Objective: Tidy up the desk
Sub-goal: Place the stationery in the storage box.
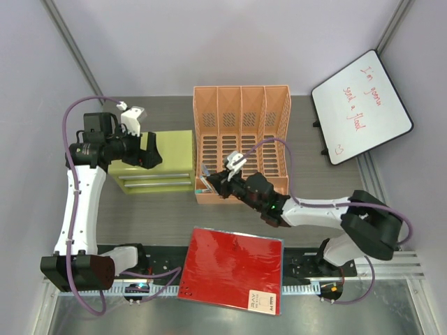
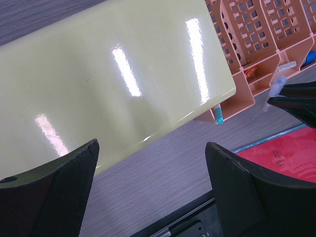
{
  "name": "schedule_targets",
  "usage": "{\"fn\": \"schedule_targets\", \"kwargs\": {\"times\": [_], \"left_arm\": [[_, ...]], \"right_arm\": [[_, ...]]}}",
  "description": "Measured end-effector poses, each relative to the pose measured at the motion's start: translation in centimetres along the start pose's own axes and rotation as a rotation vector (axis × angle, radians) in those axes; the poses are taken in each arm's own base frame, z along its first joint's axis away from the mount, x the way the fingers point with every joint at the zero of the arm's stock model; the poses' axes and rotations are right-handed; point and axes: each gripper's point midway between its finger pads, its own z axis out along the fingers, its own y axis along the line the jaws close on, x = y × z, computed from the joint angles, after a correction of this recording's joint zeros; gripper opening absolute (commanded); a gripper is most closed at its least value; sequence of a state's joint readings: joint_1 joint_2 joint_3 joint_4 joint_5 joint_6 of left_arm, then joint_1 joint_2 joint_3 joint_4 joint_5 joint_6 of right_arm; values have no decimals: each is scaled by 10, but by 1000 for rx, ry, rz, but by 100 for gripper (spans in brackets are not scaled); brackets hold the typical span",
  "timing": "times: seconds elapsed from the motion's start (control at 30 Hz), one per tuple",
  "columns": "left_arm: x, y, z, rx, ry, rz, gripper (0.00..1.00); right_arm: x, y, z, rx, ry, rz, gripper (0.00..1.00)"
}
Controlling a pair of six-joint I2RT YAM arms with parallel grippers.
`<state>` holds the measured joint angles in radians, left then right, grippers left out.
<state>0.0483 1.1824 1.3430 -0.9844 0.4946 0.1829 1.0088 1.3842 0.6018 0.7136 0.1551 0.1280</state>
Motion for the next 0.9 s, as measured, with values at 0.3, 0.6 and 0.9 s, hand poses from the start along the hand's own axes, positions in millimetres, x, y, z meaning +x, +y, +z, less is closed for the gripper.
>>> {"fn": "schedule_targets", "kwargs": {"times": [0.3,0.6,0.9], "left_arm": [[0,0,0,-1,0,5,89],[0,1,0,-2,-1,6,89],[0,1,-1,-2,-2,9,89]], "right_arm": [[-43,20,46,-63,-172,3,1],[-32,16,56,-51,-201,4,1],[6,-3,54,20,-121,-5,51]]}}
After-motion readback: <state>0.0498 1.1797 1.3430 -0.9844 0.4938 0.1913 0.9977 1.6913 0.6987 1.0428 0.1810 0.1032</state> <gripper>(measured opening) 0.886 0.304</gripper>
